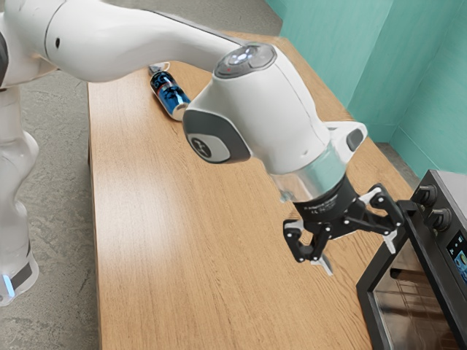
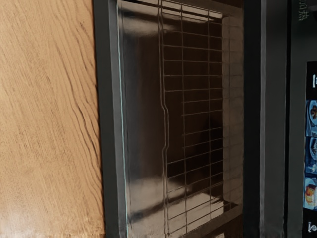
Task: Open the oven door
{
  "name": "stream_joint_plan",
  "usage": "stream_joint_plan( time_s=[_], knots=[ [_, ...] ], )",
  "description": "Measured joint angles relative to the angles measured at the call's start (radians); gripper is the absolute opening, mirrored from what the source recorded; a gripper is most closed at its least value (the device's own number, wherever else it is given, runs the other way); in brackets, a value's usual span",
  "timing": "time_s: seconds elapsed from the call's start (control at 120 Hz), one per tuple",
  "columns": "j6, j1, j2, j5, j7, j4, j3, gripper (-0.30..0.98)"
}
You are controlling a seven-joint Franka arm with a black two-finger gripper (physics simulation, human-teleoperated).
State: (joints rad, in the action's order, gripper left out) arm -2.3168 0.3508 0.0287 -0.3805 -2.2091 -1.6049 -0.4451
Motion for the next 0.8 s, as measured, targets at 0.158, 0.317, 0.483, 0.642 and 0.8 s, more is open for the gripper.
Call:
stream_joint_plan(
  time_s=[0.158,0.317,0.483,0.642,0.8],
  knots=[
    [-0.005,0.079,0.003,-0.002,0.009,0.002,0.001,0.68],
    [-0.007,0.143,0.050,-0.003,0.029,0.053,0.019,0.68],
    [-0.009,0.069,0.090,-0.003,0.060,0.105,0.029,0.68],
    [-0.023,0.086,0.102,-0.003,0.083,0.108,0.029,0.68],
    [-0.039,0.079,0.145,-0.003,0.102,0.141,0.039,0.68]
  ],
)
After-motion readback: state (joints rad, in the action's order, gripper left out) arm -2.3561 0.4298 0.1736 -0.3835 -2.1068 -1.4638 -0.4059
